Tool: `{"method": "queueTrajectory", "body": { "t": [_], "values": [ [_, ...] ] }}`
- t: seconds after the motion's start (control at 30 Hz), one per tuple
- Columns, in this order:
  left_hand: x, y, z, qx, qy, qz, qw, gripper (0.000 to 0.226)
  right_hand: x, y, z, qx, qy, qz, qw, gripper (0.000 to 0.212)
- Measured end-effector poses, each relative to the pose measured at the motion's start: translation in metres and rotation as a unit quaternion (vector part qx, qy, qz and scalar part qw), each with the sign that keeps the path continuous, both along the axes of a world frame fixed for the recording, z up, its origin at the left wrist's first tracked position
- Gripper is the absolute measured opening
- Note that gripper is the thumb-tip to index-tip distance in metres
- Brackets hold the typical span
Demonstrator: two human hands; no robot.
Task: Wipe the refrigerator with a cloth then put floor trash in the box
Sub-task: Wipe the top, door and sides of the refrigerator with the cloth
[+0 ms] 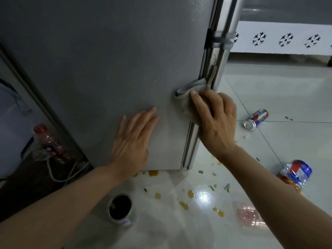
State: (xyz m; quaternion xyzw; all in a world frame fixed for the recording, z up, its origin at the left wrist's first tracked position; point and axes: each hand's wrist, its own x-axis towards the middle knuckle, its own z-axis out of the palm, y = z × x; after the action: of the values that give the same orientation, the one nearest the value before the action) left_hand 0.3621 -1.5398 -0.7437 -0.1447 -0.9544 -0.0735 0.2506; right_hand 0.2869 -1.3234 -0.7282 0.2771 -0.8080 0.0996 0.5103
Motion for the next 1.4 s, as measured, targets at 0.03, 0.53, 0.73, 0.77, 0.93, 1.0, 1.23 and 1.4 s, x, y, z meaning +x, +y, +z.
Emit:
{"method": "queueTrajectory", "body": {
  "t": [0.03,0.53,0.73,0.77,0.93,1.0,1.23,1.4],
  "values": [
    [0.000,-0.003,0.000,-0.001,0.002,0.003,1.000,0.084,-0.002,-0.007,0.003,-0.014,0.007,0.006,1.000,0.059],
    [0.010,-0.058,-0.028,-0.093,0.017,0.042,0.995,0.077,-0.009,-0.031,-0.080,0.279,0.035,0.100,0.954,0.041],
    [0.018,-0.087,-0.026,-0.078,0.016,0.089,0.993,0.083,-0.021,-0.089,-0.024,0.065,0.105,0.098,0.987,0.043],
    [0.018,-0.093,-0.028,-0.082,0.014,0.090,0.992,0.085,-0.019,-0.096,-0.029,0.059,0.090,0.093,0.990,0.048],
    [0.022,-0.108,-0.042,-0.088,-0.011,0.089,0.992,0.086,-0.007,-0.108,-0.088,0.317,0.015,0.115,0.941,0.052],
    [0.026,-0.113,-0.047,-0.085,-0.030,0.095,0.991,0.088,-0.001,-0.108,-0.099,0.412,0.009,0.117,0.904,0.052],
    [0.042,-0.135,-0.045,-0.002,-0.072,0.147,0.986,0.091,-0.007,-0.132,-0.033,0.282,0.046,0.148,0.947,0.048],
    [0.046,-0.145,-0.053,0.069,-0.086,0.165,0.980,0.088,-0.005,-0.168,-0.034,0.199,0.057,0.127,0.970,0.050]
  ]
}}
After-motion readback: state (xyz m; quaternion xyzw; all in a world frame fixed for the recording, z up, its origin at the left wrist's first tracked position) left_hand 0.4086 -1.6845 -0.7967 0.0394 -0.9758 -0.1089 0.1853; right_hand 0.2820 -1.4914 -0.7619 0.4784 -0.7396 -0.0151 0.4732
